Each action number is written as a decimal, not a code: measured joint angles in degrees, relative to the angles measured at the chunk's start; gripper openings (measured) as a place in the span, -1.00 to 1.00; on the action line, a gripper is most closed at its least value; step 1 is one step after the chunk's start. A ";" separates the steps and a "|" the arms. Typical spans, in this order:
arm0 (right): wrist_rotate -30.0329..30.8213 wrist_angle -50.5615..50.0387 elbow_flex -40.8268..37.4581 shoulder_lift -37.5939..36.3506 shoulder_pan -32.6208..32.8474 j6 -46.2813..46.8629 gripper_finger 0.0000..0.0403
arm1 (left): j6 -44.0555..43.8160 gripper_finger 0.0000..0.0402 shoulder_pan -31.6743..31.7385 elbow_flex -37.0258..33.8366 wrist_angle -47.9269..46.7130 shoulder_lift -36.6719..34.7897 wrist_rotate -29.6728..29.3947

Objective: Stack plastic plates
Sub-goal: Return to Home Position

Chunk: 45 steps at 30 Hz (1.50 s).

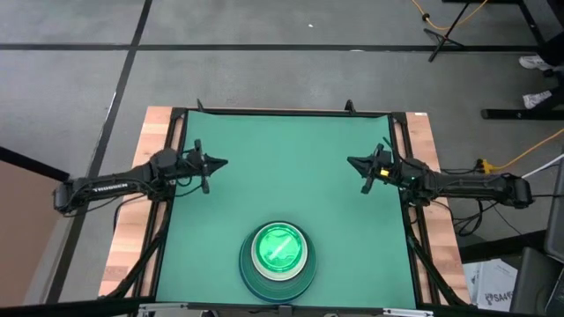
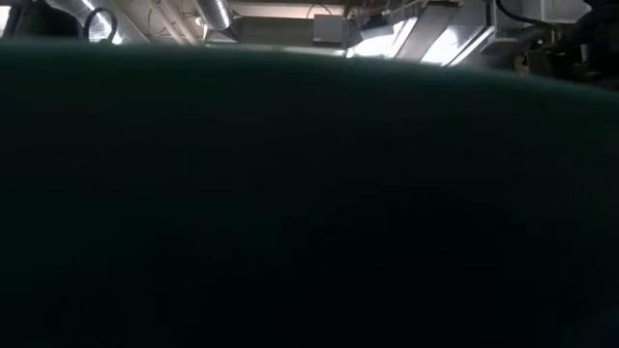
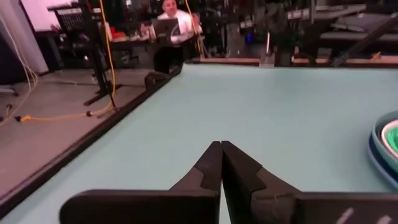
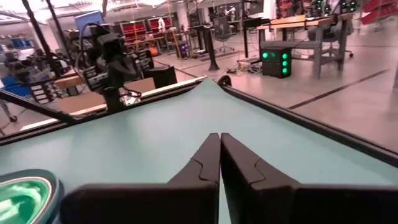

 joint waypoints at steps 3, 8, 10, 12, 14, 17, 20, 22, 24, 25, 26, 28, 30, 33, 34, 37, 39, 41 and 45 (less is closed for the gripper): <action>-1.21 -0.82 -0.10 -2.07 0.00 0.02 -0.96 | 0.03 -1.00 0.00 0.00 -0.72 -2.45 -0.32; -2.94 -4.99 -0.10 -7.27 0.02 -0.49 -0.96 | -0.48 -1.00 0.00 0.00 -3.14 -6.95 -0.38; -2.94 -8.35 -0.10 -9.84 0.00 -0.38 -0.96 | -0.77 -1.00 0.00 0.00 -5.83 -8.77 -0.40; -2.97 -12.26 -0.10 -12.41 0.00 0.03 -0.96 | -1.90 -1.00 0.00 0.07 -6.72 -10.07 -0.54; -3.46 -15.87 -0.10 -14.79 0.00 1.38 -0.96 | -2.00 -1.00 0.00 0.07 -6.52 -11.09 0.75; -5.14 -19.94 -0.10 -17.99 0.00 2.05 -0.96 | -2.23 -1.00 -0.04 0.07 -6.44 -12.27 1.37; -6.44 -21.55 -0.10 -20.82 0.00 2.20 -0.96 | -3.37 -1.00 -0.02 0.07 -6.44 -13.11 1.20; -6.53 -21.69 -0.10 -22.17 0.00 1.98 -0.96 | -4.83 -1.00 -0.04 0.07 -6.63 -13.42 0.10; -6.70 -21.77 -0.10 -22.71 0.00 1.58 -0.96 | -6.62 -1.00 0.00 0.07 -6.81 -13.64 -1.88; -7.03 -21.86 -0.10 -22.82 0.00 1.49 -0.96 | -7.53 -1.00 0.00 0.07 -6.84 -13.61 -2.16; -7.03 -21.87 -0.10 -22.81 0.00 1.44 -0.96 | -7.88 -1.00 0.00 0.07 -6.85 -13.61 -2.11; -6.94 -21.90 -0.10 -22.77 0.00 1.41 -0.96 | -7.93 -1.00 0.00 0.07 -6.85 -13.61 -1.43; -6.67 -21.90 -0.10 -22.77 0.00 1.39 -0.96 | -7.01 -1.00 0.00 0.07 -6.85 -13.61 -1.20; -6.55 -21.93 -0.08 -22.75 0.00 1.44 -0.96 | -5.08 -1.00 0.00 0.07 -6.86 -13.54 -1.33; -6.69 -21.93 -0.09 -22.75 0.00 1.44 -0.96 | -4.70 -1.00 0.00 0.07 -6.87 -13.54 -1.50; -8.33 -22.21 -0.08 -22.75 0.00 1.72 -0.96 | -4.65 -1.00 0.00 0.07 -6.90 -13.54 -1.59; -8.78 -22.23 -0.08 -22.75 0.00 2.02 -0.96 | -4.50 -1.00 0.00 0.07 -6.90 -13.54 -1.48; -8.49 -21.69 -0.10 -22.75 0.00 2.03 -0.96 | -4.52 -1.00 0.00 0.07 -6.91 -13.54 -1.47; -8.45 -21.11 -0.10 -22.75 0.00 1.98 -0.96 | -4.52 -1.00 0.00 0.07 -6.90 -13.54 -1.47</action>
